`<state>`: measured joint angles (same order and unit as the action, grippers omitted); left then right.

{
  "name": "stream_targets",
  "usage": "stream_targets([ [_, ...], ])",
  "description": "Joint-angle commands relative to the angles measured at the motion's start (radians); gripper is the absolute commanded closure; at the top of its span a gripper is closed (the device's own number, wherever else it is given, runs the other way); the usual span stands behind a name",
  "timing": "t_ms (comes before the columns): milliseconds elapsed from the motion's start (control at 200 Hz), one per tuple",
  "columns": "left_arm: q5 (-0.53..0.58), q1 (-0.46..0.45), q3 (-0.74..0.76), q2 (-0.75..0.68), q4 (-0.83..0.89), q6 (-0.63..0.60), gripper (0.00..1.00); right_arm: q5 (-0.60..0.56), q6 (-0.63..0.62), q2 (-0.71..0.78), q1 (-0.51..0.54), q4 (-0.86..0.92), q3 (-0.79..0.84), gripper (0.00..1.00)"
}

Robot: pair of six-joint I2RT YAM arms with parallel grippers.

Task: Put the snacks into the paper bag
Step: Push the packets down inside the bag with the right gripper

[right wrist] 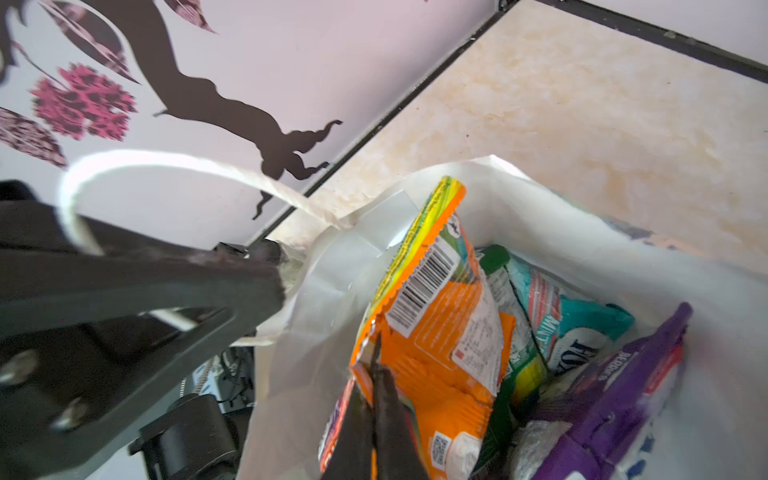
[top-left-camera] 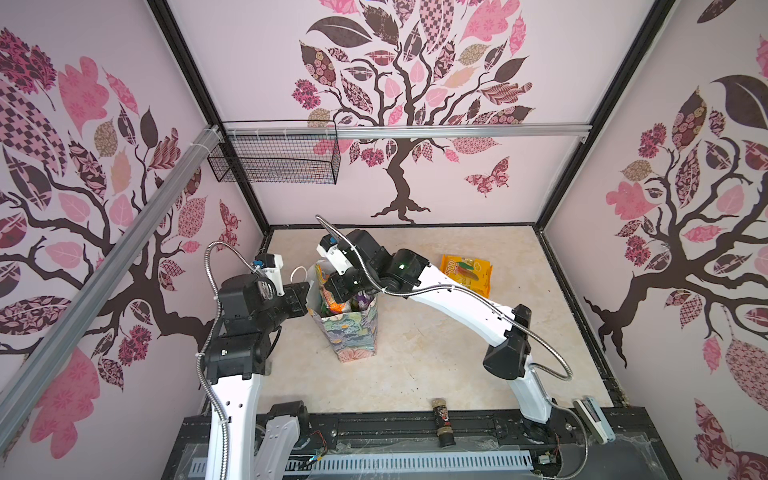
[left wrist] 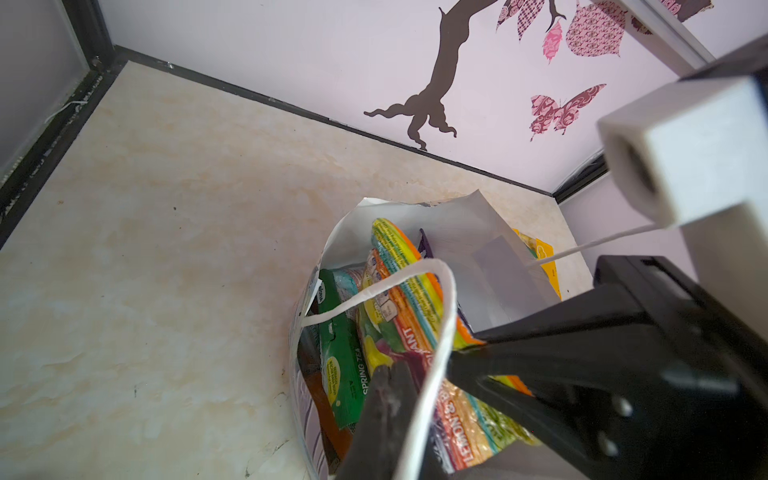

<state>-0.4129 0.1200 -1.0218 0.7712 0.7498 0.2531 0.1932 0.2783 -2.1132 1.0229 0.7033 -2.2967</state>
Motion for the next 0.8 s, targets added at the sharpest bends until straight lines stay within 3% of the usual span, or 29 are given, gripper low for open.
stream_targets([
  [0, 0.006, 0.002, -0.018, -0.004, 0.001, -0.021, 0.97, 0.128, 0.058, 0.112, -0.028, -0.187, 0.082, 1.00],
  [265, 0.000, 0.003, -0.024, -0.003, -0.001, -0.018, 0.97, 0.004, 0.061, 0.155, -0.066, -0.173, 0.254, 1.00],
  [450, -0.011, 0.001, -0.026, 0.003, 0.000, -0.017, 0.96, -0.084, 0.051, 0.171, -0.068, -0.127, 0.288, 1.00],
  [635, -0.007, 0.002, -0.028, -0.004, 0.002, -0.015, 0.96, -0.316, 0.012, 0.187, -0.064, 0.004, 0.246, 0.55],
  [795, -0.015, 0.002, -0.024, 0.008, -0.010, -0.009, 0.96, -0.418, -0.036, 0.190, -0.003, 0.085, 0.132, 0.44],
])
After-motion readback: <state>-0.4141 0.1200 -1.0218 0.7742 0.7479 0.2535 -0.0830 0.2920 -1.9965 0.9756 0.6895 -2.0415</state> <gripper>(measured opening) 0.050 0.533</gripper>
